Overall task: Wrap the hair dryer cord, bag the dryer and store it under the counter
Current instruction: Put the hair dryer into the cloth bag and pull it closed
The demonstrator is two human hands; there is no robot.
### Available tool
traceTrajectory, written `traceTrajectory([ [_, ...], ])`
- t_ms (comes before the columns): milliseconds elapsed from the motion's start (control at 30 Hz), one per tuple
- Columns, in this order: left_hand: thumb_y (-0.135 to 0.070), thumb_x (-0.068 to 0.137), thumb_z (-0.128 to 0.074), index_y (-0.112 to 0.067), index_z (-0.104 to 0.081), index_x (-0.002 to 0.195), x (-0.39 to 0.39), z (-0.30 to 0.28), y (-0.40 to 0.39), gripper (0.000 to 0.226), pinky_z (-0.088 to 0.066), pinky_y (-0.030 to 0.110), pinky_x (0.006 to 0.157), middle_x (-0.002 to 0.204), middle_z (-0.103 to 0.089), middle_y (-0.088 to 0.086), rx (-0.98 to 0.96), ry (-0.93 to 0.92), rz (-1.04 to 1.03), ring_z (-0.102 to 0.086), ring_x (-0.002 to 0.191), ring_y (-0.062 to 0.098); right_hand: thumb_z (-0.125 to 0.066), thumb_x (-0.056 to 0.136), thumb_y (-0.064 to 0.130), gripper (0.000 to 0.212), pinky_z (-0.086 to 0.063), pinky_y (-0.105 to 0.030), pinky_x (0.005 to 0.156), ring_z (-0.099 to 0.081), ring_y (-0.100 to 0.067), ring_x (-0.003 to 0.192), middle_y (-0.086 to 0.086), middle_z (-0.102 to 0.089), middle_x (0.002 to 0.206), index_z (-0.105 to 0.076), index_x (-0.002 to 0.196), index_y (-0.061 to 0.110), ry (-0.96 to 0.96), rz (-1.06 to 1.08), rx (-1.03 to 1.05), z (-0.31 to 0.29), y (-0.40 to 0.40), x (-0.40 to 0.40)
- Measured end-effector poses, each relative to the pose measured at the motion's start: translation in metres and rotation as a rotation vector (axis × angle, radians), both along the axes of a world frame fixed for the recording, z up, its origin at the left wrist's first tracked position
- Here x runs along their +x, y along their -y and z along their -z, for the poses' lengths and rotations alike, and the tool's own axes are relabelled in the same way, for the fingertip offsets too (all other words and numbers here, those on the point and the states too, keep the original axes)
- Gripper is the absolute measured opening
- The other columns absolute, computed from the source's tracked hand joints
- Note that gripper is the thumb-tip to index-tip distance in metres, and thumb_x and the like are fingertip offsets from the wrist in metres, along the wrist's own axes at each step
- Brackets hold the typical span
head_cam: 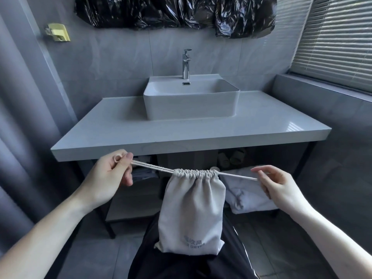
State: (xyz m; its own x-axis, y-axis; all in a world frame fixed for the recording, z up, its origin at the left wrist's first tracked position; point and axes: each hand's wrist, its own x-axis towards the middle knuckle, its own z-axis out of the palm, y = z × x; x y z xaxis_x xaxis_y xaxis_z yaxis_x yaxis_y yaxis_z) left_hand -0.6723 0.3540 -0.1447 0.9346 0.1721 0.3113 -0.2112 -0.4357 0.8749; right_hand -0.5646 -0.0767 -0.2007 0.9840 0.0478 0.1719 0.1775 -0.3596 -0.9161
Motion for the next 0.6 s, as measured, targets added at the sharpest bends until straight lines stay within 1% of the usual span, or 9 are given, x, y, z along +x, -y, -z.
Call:
traceTrajectory([
  [67,-0.079,0.087,-0.063,-0.01,-0.063,0.081,-0.003,-0.013,0.009,0.07,-0.066,0.034,0.075,0.072,-0.073,0.001,-0.119,0.024,0.064,-0.077,0.072,0.021,-0.06,0.109,0.019,0.025,-0.048,-0.029,0.061,-0.055,-0.009,0.055,0.007,-0.063,0.06,-0.079,0.095,0.026,0.007,-0.034,-0.181,-0.003,-0.009,-0.003],
  [133,-0.064,0.097,-0.057,0.004,-0.068,0.093,-0.002,-0.022,0.017,0.068,-0.067,0.032,0.08,0.086,-0.082,0.007,-0.157,0.023,0.102,-0.083,0.086,0.026,-0.063,0.107,0.027,0.02,-0.055,-0.037,0.079,-0.068,-0.012,0.076,0.006,-0.074,0.082,-0.079,0.095,0.028,0.016,-0.064,-0.311,-0.011,-0.025,-0.008],
  [200,-0.063,0.098,-0.055,0.007,-0.069,0.098,-0.003,-0.028,0.023,0.072,-0.066,0.033,0.086,0.094,-0.084,0.012,-0.151,0.012,0.143,-0.083,0.094,0.028,-0.065,0.105,0.035,0.013,-0.054,-0.033,0.094,-0.071,-0.009,0.1,0.009,-0.074,0.111,-0.076,0.11,0.03,0.063,-0.125,-0.362,-0.02,-0.049,-0.014],
  [267,-0.08,0.087,-0.061,0.006,-0.07,0.099,-0.005,-0.031,0.027,0.087,-0.065,0.032,0.088,0.097,-0.084,0.014,-0.128,0.009,0.175,-0.083,0.097,0.026,-0.066,0.103,0.039,0.029,-0.048,-0.027,0.103,-0.064,-0.006,0.118,0.013,-0.067,0.131,-0.069,0.131,0.03,0.13,-0.243,-0.382,-0.03,-0.072,-0.018],
  [333,-0.073,0.093,-0.058,0.007,-0.07,0.099,-0.003,-0.03,0.026,0.082,-0.065,0.031,0.088,0.097,-0.084,0.014,-0.11,0.009,0.177,-0.083,0.098,0.027,-0.065,0.105,0.04,0.039,-0.045,-0.023,0.106,-0.059,-0.002,0.128,0.016,-0.066,0.138,-0.065,0.142,0.029,0.154,-0.36,-0.397,-0.039,-0.093,-0.019],
  [400,-0.059,0.1,-0.053,0.007,-0.07,0.099,-0.003,-0.031,0.022,0.068,-0.065,0.032,0.088,0.096,-0.084,0.013,-0.091,0.009,0.153,-0.082,0.098,0.028,-0.064,0.105,0.039,0.033,-0.049,-0.023,0.104,-0.065,-0.001,0.123,0.016,-0.073,0.131,-0.071,0.136,0.028,0.157,-0.399,-0.415,-0.041,-0.108,-0.017],
  [500,-0.069,0.096,-0.058,0.001,-0.071,0.096,-0.006,-0.029,0.006,0.072,-0.066,0.04,0.086,0.092,-0.084,0.008,-0.016,-0.009,0.069,-0.083,0.091,0.024,-0.066,0.103,0.038,0.019,-0.059,-0.031,0.088,-0.069,-0.002,0.09,0.012,-0.08,0.101,-0.079,0.113,0.028,0.188,-0.308,-0.446,-0.035,-0.115,-0.011],
  [533,-0.062,0.101,-0.057,-0.003,-0.072,0.094,-0.008,-0.026,0.0,0.061,-0.065,0.044,0.086,0.089,-0.084,0.005,0.07,-0.029,0.001,-0.082,0.087,0.022,-0.066,0.103,0.038,0.018,-0.058,-0.028,0.082,-0.066,0.0,0.083,0.012,-0.079,0.096,-0.08,0.108,0.027,0.196,-0.284,-0.453,-0.033,-0.115,-0.009],
  [600,-0.05,0.107,-0.05,-0.024,-0.069,0.089,-0.009,-0.016,-0.014,0.037,-0.062,0.047,0.085,0.087,-0.082,-0.004,0.442,-0.115,-0.172,-0.079,0.086,0.019,-0.067,0.104,0.036,0.017,-0.05,-0.013,0.07,-0.064,0.004,0.077,0.014,-0.079,0.089,-0.081,0.103,0.026,0.208,-0.274,-0.434,-0.028,-0.113,-0.009],
])
